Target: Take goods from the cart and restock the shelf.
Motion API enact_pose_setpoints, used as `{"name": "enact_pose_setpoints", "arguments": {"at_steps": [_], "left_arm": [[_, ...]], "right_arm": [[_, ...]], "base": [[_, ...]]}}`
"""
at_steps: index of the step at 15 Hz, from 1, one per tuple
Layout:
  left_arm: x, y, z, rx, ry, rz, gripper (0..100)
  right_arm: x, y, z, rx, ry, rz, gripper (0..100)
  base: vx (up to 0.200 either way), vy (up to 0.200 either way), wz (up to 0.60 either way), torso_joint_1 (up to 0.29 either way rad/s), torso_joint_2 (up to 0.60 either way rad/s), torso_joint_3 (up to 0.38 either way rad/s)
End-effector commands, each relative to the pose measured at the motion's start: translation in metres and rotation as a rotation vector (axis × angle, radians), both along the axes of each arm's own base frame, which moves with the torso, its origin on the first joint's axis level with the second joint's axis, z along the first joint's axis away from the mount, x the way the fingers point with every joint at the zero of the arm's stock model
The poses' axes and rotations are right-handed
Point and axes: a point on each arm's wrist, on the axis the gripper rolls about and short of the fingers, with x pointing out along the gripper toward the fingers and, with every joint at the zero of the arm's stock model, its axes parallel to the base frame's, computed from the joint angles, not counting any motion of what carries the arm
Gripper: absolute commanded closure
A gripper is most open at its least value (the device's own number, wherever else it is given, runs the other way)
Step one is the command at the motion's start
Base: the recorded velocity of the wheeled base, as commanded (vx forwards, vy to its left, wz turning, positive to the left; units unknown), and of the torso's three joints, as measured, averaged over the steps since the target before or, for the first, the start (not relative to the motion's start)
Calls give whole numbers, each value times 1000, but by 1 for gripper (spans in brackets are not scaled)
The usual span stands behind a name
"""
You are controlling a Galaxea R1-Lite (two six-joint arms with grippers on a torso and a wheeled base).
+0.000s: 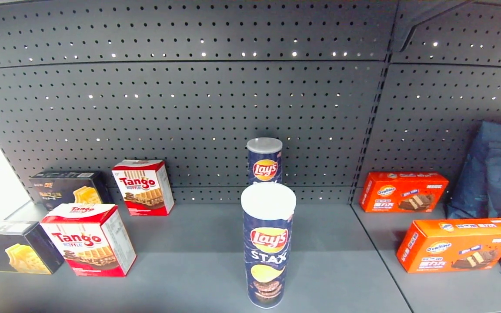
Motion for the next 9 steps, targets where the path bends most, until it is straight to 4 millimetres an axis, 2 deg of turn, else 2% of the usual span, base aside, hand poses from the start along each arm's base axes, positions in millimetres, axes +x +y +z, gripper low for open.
{"name": "enact_pose_setpoints", "arguments": {"at_steps": [1,5,8,9], "left_arm": [[0,0,0,0,1,0,0],[0,0,0,-1,1,0,0],[0,0,0,-3,1,5,0],[0,0,0,-1,1,5,0]], "right_arm": [[0,0,0,0,0,0,0],[0,0,0,0,0,0,0],[0,0,0,0,0,0,0],[0,0,0,0,0,0,0]], "base": [[0,0,0,0,0,0],[0,0,0,0,0,0],[0,200,0,-1,4,4],[0,0,0,0,0,0]]}}
